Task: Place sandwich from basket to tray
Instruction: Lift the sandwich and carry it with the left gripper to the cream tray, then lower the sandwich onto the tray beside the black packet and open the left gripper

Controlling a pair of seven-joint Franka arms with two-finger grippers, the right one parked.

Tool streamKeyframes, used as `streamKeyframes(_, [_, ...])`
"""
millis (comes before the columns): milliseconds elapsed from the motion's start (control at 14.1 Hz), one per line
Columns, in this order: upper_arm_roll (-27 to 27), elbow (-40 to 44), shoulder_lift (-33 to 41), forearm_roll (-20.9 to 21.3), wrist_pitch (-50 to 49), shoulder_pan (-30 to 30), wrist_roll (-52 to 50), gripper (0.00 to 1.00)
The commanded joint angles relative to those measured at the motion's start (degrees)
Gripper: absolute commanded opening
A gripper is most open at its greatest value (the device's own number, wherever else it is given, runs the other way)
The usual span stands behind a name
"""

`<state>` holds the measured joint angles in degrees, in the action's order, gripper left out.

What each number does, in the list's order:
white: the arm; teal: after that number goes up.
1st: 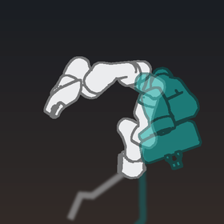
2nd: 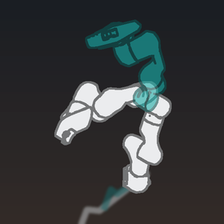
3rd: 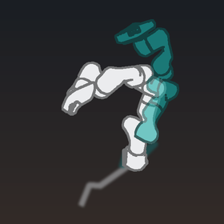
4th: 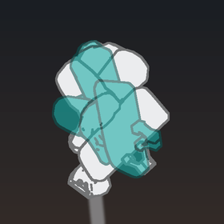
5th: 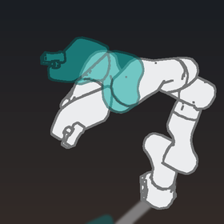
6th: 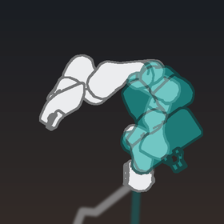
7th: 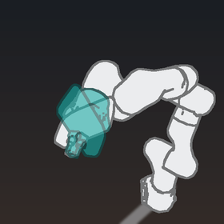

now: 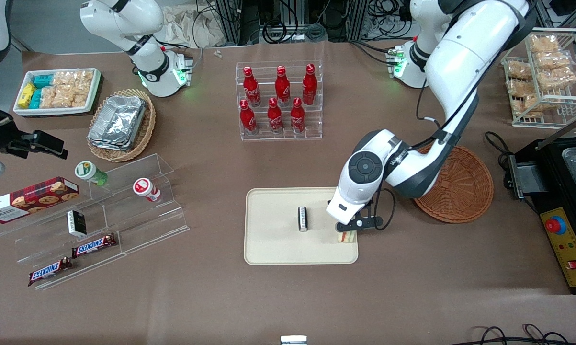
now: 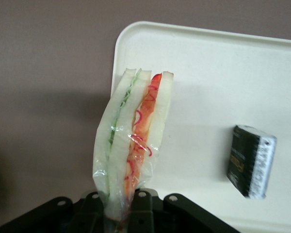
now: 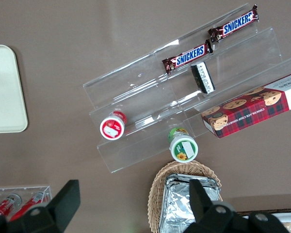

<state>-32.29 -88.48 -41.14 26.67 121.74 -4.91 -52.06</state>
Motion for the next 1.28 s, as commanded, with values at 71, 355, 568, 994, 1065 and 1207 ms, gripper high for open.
streamKeyframes(71, [-0.23,2.17,-2.89,3.57,1.21,-1.06,-0.41,0.02])
streamKeyframes(355, [-0.22,1.91,-4.21,3.48,4.03,-1.24,-0.58,0.10])
streamKeyframes(568, [-0.14,1.91,-4.65,3.65,4.29,-1.15,-0.67,0.87])
streamKeyframes(994, [-0.05,2.09,-3.86,2.87,4.21,-0.72,-0.93,0.99])
streamKeyframes(1065, [-0.22,2.09,-2.64,2.52,3.34,-0.45,-1.02,0.99])
streamKeyframes(1207, [-0.49,2.52,1.05,2.51,-2.00,-0.54,-0.94,0.99])
